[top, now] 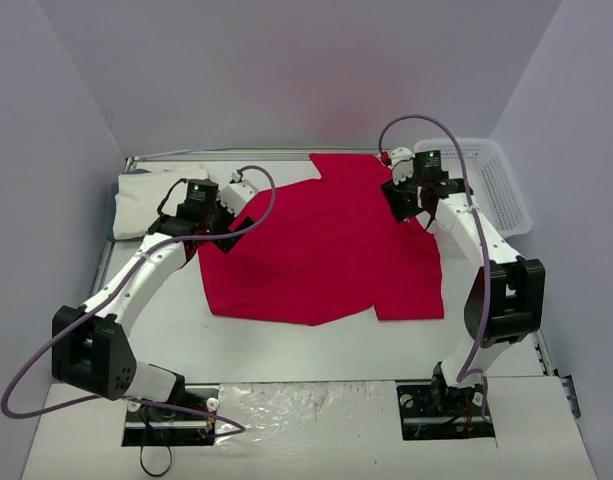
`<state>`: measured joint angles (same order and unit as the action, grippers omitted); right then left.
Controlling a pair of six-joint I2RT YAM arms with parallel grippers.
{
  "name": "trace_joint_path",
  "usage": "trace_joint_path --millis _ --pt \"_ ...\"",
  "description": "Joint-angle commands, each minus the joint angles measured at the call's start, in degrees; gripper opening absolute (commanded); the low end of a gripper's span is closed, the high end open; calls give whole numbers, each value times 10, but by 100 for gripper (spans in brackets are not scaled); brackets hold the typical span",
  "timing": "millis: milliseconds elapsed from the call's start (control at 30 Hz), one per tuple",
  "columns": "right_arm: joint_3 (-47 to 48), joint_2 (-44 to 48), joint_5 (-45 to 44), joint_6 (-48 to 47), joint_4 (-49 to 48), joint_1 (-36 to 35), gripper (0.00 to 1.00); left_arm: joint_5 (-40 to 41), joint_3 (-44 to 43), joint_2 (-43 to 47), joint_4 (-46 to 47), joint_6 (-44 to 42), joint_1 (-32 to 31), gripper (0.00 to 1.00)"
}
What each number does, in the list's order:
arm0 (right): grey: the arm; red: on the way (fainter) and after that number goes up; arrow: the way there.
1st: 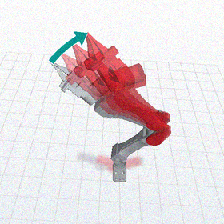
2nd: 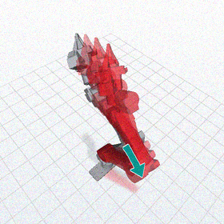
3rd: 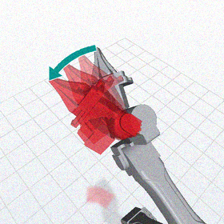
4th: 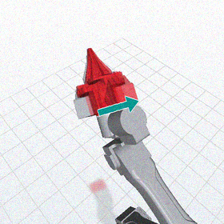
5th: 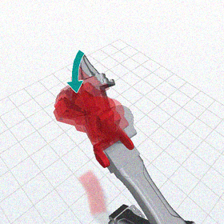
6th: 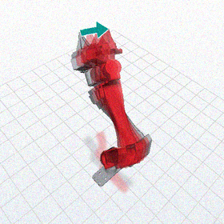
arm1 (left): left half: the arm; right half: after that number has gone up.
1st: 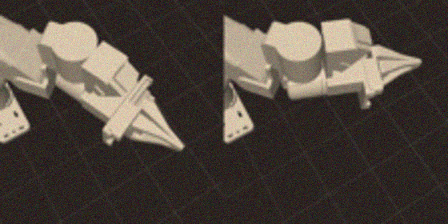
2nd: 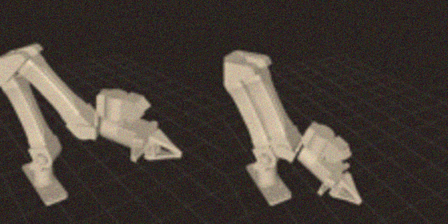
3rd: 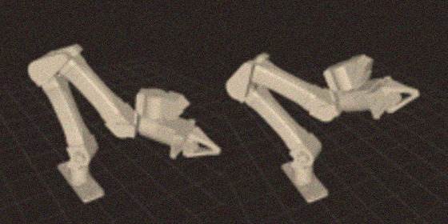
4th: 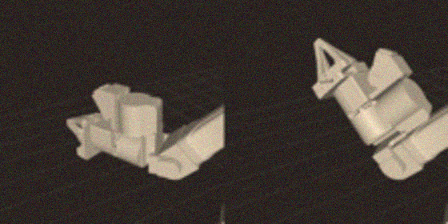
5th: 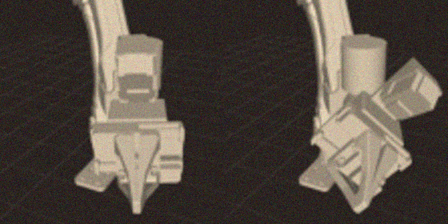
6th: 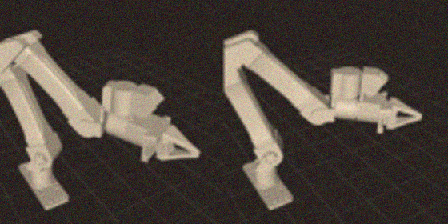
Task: Fold and stack the t-shirts
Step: Flatten out the tshirt
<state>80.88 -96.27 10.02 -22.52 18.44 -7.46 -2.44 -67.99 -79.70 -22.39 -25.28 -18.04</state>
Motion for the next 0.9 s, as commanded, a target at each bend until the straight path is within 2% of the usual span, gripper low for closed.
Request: trace_joint_path --millis 0,300,667,867 --pt "-27 4 14 2 5 -30 48 36 20 5 40 13 -2 94" --pt "-50 -70 5 -2 4 -52 32 10 34 -38 45 37 -2 94" --pt "10 -193 -3 5 -2 -53 0 -6 8 -124 39 64 -9 94" --pt "25 -230 -21 24 -12 -47 0 9 -11 -155 38 72 -9 94"
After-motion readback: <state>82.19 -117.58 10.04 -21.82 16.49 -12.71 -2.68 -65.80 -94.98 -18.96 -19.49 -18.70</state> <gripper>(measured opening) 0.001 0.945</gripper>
